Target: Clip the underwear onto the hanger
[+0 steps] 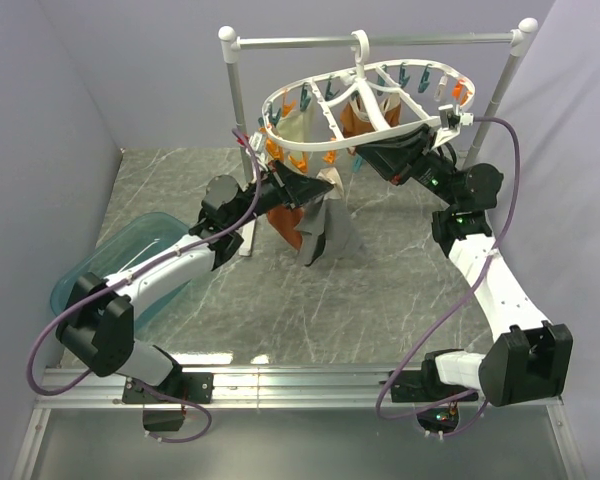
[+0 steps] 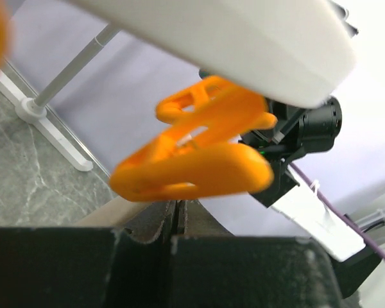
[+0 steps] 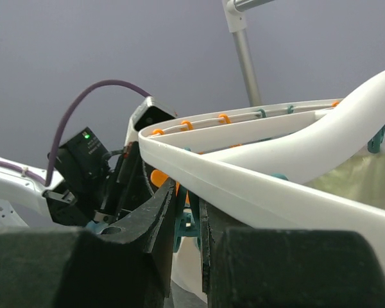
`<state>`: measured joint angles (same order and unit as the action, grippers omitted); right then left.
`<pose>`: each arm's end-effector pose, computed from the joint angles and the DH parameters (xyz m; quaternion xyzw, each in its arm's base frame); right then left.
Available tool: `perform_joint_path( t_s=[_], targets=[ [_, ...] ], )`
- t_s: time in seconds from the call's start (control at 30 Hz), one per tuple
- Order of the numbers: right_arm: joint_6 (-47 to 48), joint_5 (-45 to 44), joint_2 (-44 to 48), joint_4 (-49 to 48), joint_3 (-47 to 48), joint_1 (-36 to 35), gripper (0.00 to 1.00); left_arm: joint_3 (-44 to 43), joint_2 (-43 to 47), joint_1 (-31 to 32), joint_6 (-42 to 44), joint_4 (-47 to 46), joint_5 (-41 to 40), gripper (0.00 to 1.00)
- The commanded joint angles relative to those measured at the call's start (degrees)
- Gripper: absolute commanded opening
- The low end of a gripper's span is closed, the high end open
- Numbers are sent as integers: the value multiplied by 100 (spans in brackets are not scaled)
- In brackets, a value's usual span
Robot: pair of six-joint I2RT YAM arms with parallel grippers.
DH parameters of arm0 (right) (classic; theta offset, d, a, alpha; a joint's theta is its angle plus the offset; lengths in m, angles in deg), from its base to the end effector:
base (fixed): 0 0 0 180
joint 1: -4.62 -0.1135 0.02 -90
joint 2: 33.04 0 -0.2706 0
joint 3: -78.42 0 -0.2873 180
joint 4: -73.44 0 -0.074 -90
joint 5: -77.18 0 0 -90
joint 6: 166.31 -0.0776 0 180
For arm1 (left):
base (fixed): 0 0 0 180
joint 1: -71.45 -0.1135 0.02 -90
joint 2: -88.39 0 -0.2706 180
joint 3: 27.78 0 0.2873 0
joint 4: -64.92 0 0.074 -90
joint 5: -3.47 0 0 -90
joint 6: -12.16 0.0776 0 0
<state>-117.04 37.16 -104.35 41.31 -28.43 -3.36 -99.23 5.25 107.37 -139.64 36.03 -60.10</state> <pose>0.3118 0.1037 0.4483 -0.2378 0.5136 0.5108 0.6471 0.3086 -0.2662 0.3664 0.0500 0.6042 -0.6794 0.4134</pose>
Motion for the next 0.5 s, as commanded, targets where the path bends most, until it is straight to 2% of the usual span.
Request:
perform_joint_path(
  t_s=[0.0,0.13,0.47],
  targets=[
    [-514,188,-32,-660,-63,-10,0,-335,-54,-6,-447,-247,-165,0],
    [-831,170,-129,-942,-133,-18,0,-458,-159,-6,-762,-212,-253,0],
    [-902,-198,-217,-1487,-371,-27,0,-722,-326,-6,-1378,52,-394,0]
  ],
)
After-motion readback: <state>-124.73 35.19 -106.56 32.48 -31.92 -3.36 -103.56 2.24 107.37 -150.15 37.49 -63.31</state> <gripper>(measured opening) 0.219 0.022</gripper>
